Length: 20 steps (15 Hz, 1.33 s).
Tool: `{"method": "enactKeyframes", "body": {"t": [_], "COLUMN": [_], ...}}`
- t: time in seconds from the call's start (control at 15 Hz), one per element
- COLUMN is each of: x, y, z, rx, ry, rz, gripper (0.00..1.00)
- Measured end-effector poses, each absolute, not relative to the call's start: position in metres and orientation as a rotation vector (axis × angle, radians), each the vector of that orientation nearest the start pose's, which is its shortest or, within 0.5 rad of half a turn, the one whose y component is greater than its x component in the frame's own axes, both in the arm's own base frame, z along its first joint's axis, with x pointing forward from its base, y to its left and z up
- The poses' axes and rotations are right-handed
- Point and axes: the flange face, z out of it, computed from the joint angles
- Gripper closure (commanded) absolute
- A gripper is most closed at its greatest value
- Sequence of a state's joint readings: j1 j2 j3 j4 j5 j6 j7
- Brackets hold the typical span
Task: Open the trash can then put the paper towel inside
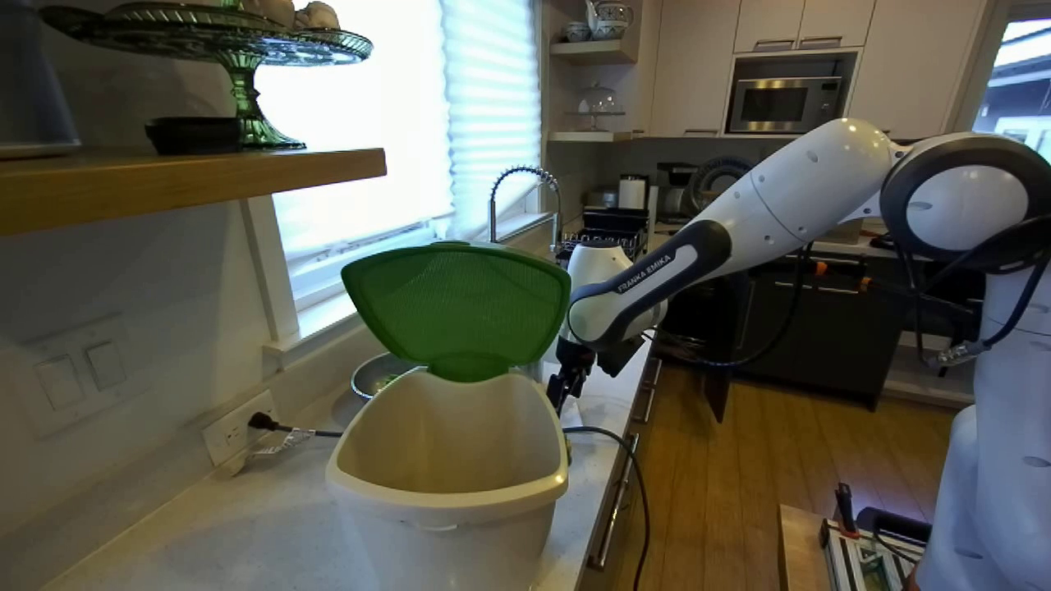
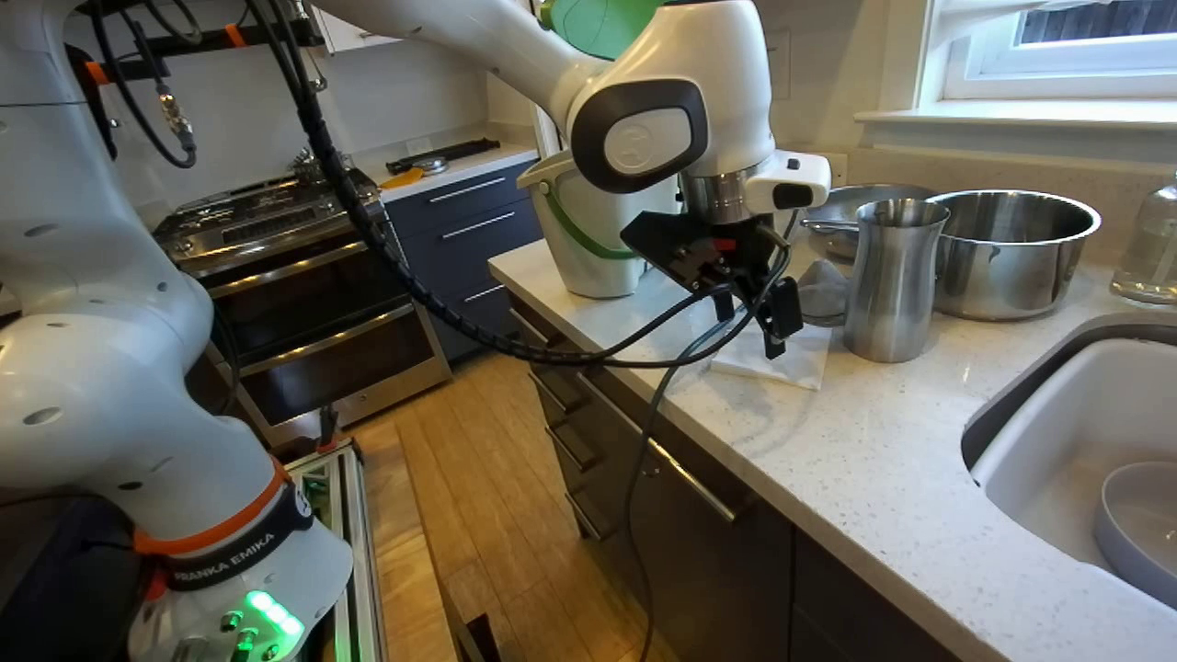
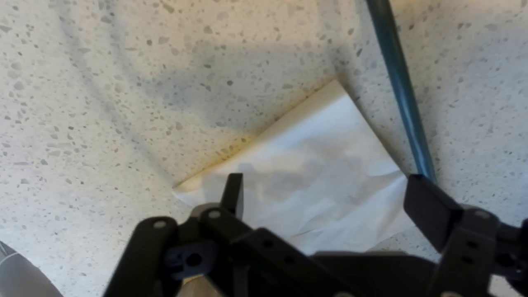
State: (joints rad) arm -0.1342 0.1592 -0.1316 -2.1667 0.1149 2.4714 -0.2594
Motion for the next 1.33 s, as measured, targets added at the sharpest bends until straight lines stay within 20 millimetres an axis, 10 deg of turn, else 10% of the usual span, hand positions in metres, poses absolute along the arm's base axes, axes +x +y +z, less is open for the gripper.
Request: {"method": "enactKeyframes", "body": {"t": [1.2,1.33], "x": [0.5563,0.5578], "y": [-0.1495,-0.1502], "z": [0.3328,0.3289], "rx": [-3.127,-3.13], "ry": [0.133,0.134], "rz": [-0.307,-0.32], "gripper": [0.0,0.25]}}
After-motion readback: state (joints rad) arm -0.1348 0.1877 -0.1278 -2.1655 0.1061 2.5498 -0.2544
